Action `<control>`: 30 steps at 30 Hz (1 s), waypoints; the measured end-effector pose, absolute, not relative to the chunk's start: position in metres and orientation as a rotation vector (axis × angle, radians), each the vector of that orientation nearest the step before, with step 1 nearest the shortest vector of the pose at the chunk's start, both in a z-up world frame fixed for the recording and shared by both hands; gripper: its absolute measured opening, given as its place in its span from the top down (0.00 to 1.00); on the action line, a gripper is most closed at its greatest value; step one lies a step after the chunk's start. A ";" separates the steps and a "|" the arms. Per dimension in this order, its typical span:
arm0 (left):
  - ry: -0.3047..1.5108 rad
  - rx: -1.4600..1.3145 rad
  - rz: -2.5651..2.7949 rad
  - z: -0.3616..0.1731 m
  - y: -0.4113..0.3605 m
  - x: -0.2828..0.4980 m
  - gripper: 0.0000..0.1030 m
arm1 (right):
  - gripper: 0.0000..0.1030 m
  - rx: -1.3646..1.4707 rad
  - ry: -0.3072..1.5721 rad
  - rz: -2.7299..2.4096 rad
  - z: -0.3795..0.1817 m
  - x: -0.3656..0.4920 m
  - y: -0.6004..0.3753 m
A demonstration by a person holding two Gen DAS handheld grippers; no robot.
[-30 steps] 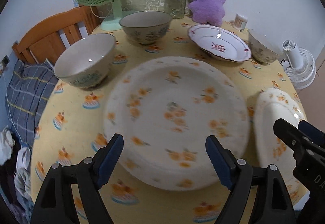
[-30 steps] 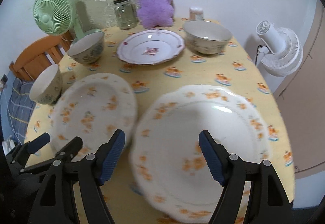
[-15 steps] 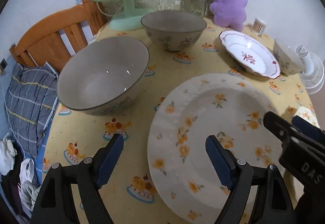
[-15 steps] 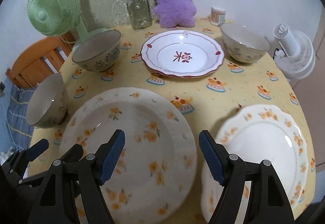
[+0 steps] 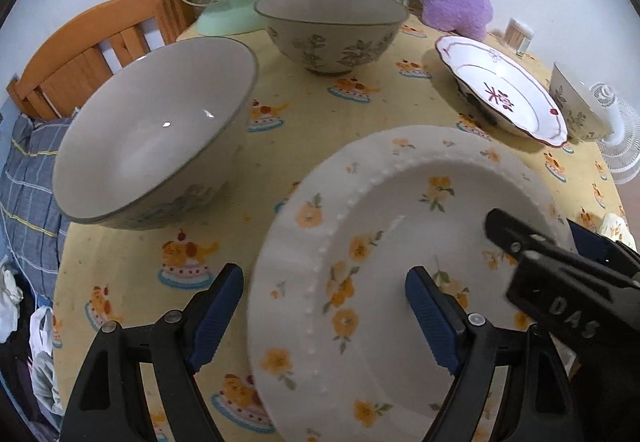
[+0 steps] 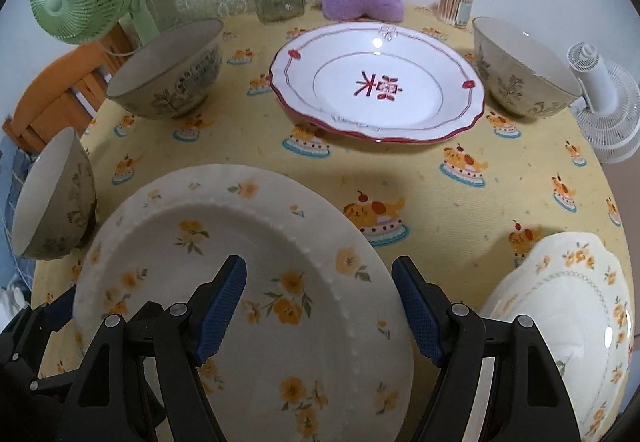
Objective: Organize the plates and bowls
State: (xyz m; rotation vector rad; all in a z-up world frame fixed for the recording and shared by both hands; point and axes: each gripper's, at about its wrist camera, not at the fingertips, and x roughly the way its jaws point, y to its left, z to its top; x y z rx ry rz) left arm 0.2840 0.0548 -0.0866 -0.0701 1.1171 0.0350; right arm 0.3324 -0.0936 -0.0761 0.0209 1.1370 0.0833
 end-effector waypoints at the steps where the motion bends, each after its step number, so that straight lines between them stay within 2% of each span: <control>1: 1.125 -0.073 0.025 -0.087 0.052 0.284 0.17 | 0.25 0.001 1.142 0.082 -0.076 0.332 -0.091; 10: 1.156 -0.114 0.088 -0.085 0.054 0.281 0.20 | 0.24 0.074 1.157 0.096 -0.074 0.324 -0.094; 30: 1.184 -0.037 0.007 -0.084 0.064 0.218 0.19 | 0.25 0.085 1.210 0.104 -0.069 0.252 -0.085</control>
